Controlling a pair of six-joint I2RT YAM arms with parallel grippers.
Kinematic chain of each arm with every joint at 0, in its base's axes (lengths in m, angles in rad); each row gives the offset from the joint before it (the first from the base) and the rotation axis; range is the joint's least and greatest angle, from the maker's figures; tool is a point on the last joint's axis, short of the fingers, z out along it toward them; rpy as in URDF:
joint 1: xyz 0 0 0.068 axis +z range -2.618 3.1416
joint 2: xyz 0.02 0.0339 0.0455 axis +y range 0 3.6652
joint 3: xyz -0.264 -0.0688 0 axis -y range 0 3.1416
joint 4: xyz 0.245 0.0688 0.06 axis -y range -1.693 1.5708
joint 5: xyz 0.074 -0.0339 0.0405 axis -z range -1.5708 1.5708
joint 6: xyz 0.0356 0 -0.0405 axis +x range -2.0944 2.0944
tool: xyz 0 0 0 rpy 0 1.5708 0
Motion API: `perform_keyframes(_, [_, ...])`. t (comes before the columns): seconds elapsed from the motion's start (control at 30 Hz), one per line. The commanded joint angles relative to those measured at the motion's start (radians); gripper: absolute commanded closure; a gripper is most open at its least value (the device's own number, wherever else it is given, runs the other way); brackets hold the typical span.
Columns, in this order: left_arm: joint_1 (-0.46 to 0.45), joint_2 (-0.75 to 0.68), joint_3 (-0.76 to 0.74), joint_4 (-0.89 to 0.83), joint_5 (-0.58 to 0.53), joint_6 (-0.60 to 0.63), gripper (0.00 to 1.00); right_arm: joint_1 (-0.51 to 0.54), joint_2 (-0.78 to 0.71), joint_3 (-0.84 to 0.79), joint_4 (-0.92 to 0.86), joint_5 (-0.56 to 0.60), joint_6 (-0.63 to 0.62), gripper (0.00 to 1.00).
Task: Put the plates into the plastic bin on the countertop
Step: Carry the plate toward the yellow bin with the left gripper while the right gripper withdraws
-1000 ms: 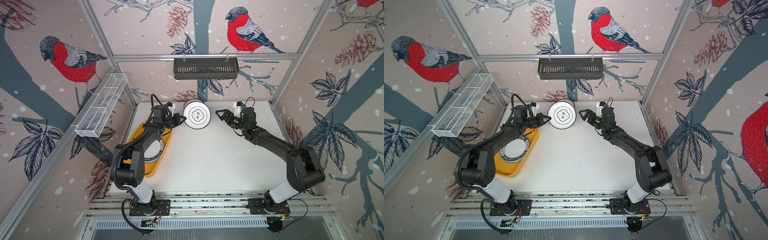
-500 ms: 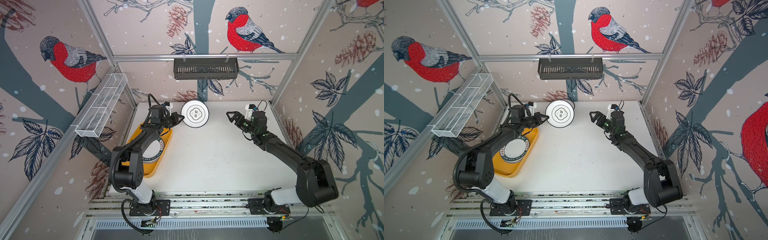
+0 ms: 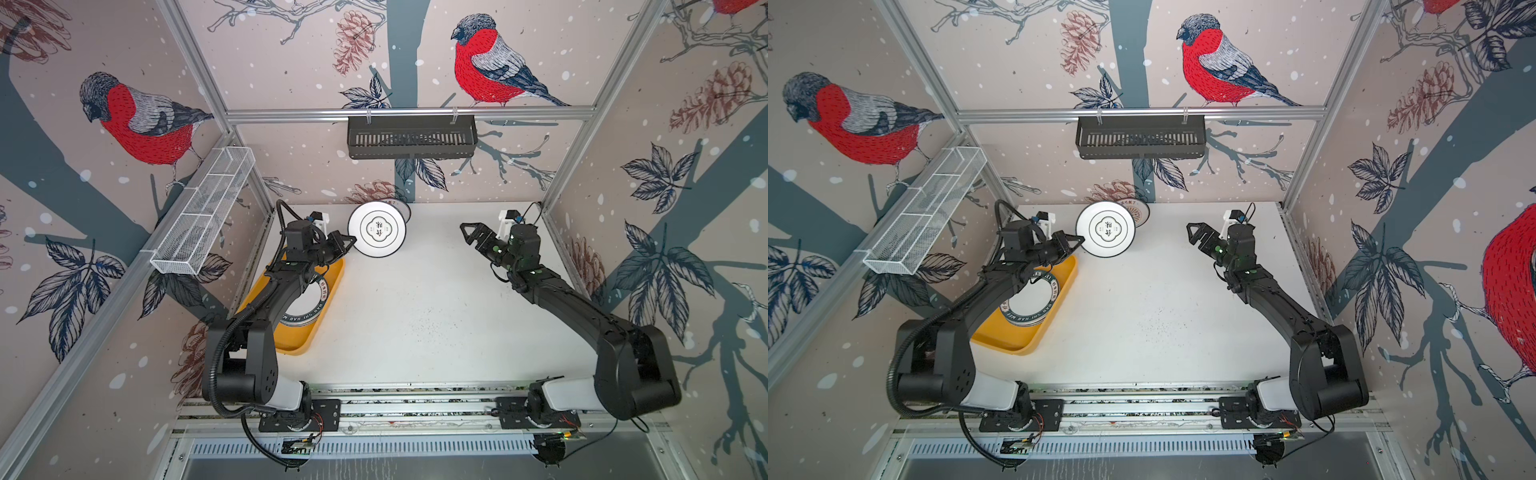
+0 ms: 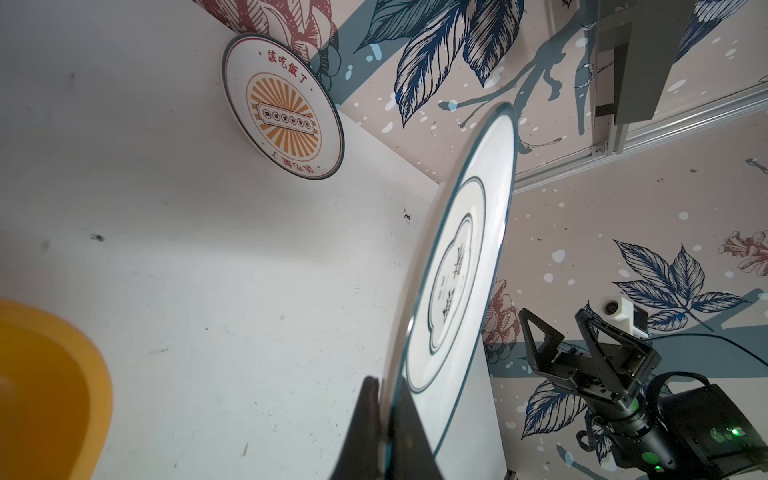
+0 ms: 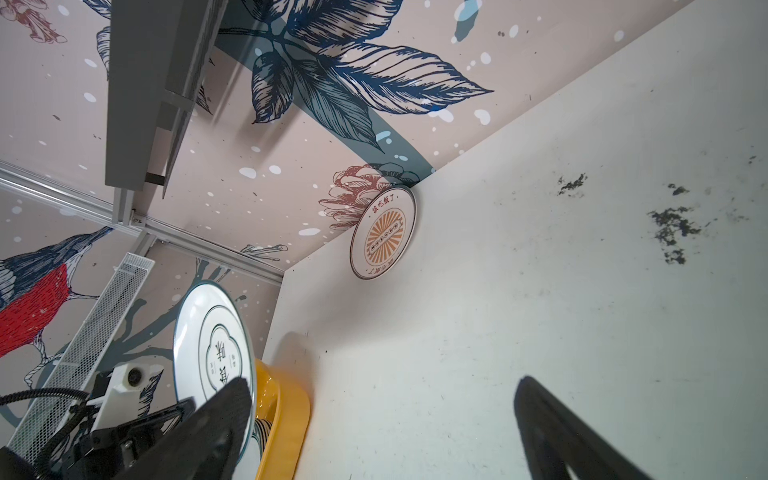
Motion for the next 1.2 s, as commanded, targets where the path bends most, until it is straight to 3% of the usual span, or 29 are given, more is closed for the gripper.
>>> perform_keyframes(0.0, [0.025,-0.062,-0.038,0.067,0.001,-0.035,1.0,0.0,0.014,0.007,0.033,0.0,-0.005,0.0])
perform_keyframes(0.7, [0.19,-0.463,-0.23,-0.225,-0.072,0.03,1.0,0.001,0.07,0.039,0.042,-0.008,0.012,0.0])
perform_keyframes(1.17, [0.341,-0.585,-0.351,-0.332,-0.074,0.033,1.0,0.001,0.159,0.164,-0.004,0.0,-0.004,0.0])
